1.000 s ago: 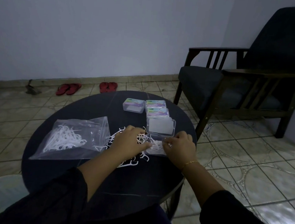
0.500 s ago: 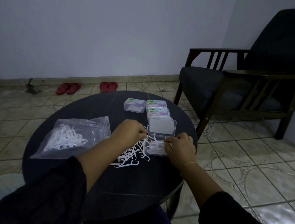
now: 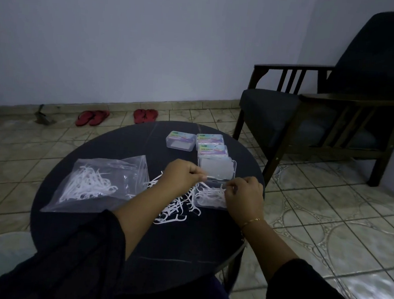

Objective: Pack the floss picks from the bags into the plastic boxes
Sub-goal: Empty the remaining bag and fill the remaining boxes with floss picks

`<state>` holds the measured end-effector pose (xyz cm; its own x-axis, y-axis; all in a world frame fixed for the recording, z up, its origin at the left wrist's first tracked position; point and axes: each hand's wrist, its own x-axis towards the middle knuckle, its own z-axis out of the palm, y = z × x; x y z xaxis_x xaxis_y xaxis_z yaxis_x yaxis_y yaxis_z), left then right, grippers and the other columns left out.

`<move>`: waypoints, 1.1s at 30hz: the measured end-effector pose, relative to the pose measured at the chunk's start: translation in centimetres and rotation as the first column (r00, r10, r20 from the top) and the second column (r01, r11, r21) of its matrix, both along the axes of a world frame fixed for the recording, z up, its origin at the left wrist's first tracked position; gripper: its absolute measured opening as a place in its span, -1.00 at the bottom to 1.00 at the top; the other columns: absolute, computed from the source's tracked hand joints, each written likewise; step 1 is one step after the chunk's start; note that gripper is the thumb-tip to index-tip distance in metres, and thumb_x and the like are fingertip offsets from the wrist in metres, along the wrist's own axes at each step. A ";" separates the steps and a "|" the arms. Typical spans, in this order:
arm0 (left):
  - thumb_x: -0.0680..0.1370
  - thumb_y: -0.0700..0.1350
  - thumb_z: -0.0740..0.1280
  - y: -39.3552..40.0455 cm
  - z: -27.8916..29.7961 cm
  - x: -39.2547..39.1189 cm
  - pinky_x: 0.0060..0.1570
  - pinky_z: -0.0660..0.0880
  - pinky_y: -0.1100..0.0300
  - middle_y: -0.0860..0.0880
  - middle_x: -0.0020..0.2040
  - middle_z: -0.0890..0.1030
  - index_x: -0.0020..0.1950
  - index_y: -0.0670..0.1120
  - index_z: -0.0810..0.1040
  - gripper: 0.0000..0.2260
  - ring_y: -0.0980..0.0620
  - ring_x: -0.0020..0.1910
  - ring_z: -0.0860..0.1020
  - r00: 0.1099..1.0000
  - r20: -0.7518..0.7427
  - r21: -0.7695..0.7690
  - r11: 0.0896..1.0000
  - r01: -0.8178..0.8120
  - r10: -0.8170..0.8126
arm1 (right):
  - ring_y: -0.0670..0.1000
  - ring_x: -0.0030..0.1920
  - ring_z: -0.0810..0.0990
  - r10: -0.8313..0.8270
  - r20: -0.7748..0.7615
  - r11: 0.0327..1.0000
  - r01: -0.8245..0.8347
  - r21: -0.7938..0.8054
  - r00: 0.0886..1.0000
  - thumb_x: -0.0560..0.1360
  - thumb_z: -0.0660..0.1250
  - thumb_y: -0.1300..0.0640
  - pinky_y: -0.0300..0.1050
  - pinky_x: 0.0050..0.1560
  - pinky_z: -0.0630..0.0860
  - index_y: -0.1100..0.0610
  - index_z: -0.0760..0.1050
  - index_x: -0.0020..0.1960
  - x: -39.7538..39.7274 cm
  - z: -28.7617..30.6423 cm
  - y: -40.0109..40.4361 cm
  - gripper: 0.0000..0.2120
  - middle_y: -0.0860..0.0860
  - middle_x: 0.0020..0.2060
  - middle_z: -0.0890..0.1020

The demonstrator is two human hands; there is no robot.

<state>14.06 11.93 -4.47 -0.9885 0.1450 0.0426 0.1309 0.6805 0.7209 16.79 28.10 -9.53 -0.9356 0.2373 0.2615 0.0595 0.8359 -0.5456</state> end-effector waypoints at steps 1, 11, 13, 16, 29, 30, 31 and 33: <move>0.51 -0.08 0.40 0.4 -0.6 0.1 -0.09 0.43 0.26 0.01 -0.05 0.66 0.04 -0.10 0.68 -0.84 0.12 -0.13 0.57 1.000 0.018 -0.014 1.000 0.022 -0.022 | 0.08 0.15 0.36 -0.016 -0.012 1.000 0.016 -0.018 1.000 0.54 0.25 0.07 -0.09 0.12 0.40 0.08 0.54 0.18 0.0 0.0 0.0 -0.75 0.08 0.12 0.46; 0.64 0.00 0.15 0.1 -3.6 0.5 0.23 0.26 0.17 0.01 0.34 0.44 0.36 -0.02 0.47 -0.67 -0.02 0.25 0.34 0.951 -0.151 -0.432 0.883 0.183 -0.271 | 0.15 0.03 0.43 0.043 -0.081 0.988 -0.031 0.151 0.996 0.46 0.37 0.08 -0.01 -0.03 0.41 0.05 0.67 0.01 0.5 -0.9 0.3 -0.83 0.08 0.00 0.52; 0.63 -0.06 0.17 -0.8 -3.3 0.8 0.23 0.29 0.17 -0.02 0.30 0.48 0.34 -0.05 0.50 -0.70 -0.04 0.24 0.39 0.948 -0.205 -0.392 0.908 0.147 -0.242 | 0.15 -0.11 0.47 0.051 -0.145 0.987 -0.028 0.160 0.988 0.36 0.46 0.12 -0.05 -0.18 0.39 0.09 0.68 -0.13 0.9 -0.6 -0.2 -0.90 0.07 -0.15 0.52; 0.59 -0.13 0.16 -2.7 -2.5 2.3 0.21 0.33 0.11 -0.02 0.26 0.51 0.28 -0.04 0.53 -0.70 -0.06 0.22 0.41 0.951 -0.204 -0.538 0.838 0.089 -0.232 | 0.12 -0.05 0.46 0.172 -0.136 0.951 -0.129 0.280 0.976 0.40 0.43 0.05 -0.09 -0.13 0.29 0.04 0.66 -0.05 1.5 0.2 -1.2 -0.86 0.04 -0.11 0.51; 0.52 0.16 0.13 -7.0 -2.3 5.9 0.29 -0.04 -0.01 0.06 0.31 0.44 0.38 -0.07 0.34 -0.50 0.01 0.37 0.16 0.957 -0.096 -0.817 0.572 0.081 -0.273 | 0.13 0.32 0.29 0.164 0.254 0.838 -0.271 0.475 0.953 0.54 0.11 -0.24 0.06 0.30 0.22 0.08 0.52 0.24 2.6 1.8 -6.3 -0.50 0.09 0.28 0.41; 0.54 0.14 0.12 -7.0 -2.4 5.8 0.28 -0.06 -0.02 0.06 0.30 0.45 0.37 -0.08 0.36 -0.53 0.01 0.37 0.17 0.957 -0.099 -0.815 0.575 0.079 -0.271 | 0.13 0.32 0.29 0.150 0.253 0.843 -0.257 0.473 0.956 0.55 0.13 -0.19 0.06 0.30 0.21 0.09 0.50 0.25 2.7 1.7 -6.3 -0.54 0.09 0.28 0.41; 0.55 0.11 0.10 -7.0 -2.6 5.8 0.27 -0.08 -0.02 0.06 0.29 0.47 0.35 -0.08 0.38 -0.56 0.01 0.36 0.18 0.957 -0.103 -0.812 0.579 0.077 -0.272 | 0.13 0.32 0.29 0.143 0.248 0.848 -0.248 0.469 0.958 0.55 0.14 -0.12 0.06 0.30 0.21 0.10 0.51 0.24 2.8 1.7 -6.3 -0.59 0.09 0.27 0.42; 0.58 0.08 0.09 -7.0 -2.9 5.6 0.23 -0.06 -0.01 0.08 0.24 0.50 0.29 -0.05 0.43 -0.63 0.02 0.32 0.22 0.950 -0.136 -0.807 0.588 0.059 -0.282 | 0.14 0.30 0.31 0.132 0.249 0.857 -0.237 0.457 0.959 0.55 0.16 0.00 0.06 0.29 0.21 0.10 0.52 0.21 2.9 1.7 -6.5 -0.67 0.10 0.25 0.43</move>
<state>19.66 4.95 -7.39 -0.9174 0.3959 0.0415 0.3858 0.9099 -0.1523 19.64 21.64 -7.81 -0.9939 -0.0505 0.0985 -0.0574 0.9960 -0.0687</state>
